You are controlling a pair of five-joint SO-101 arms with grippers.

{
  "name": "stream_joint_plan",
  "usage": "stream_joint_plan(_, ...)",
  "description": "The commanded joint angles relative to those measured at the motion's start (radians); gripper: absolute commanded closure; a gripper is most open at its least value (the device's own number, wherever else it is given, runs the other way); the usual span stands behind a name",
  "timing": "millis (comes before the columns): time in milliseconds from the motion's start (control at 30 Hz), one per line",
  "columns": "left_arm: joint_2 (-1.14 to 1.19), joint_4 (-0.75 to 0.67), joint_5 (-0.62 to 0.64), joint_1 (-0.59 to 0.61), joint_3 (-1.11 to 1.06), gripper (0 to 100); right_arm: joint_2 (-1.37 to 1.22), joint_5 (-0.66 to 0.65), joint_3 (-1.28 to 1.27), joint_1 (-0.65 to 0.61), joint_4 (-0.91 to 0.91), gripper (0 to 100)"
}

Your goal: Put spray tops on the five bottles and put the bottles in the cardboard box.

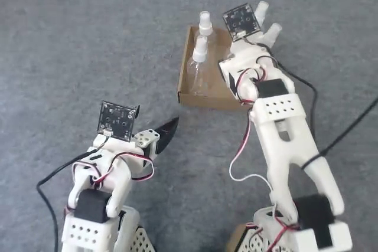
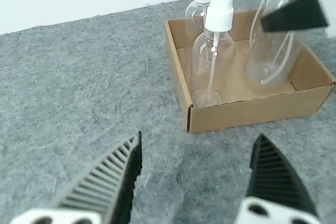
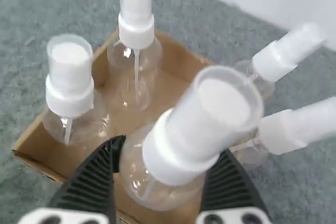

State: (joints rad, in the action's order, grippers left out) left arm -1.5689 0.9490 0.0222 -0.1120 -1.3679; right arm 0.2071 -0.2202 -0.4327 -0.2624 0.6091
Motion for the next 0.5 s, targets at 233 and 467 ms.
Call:
stream_joint_plan(233, -0.012, -0.026, -0.009, 0.003, 0.002, 69, -0.102, -0.005, -0.038, 0.084, -0.139, 99.2)
stream_joint_plan(467, -0.012, -0.026, -0.009, 0.003, 0.002, 69, -0.116, -0.005, -0.107, 0.079, -0.202, 99.2)
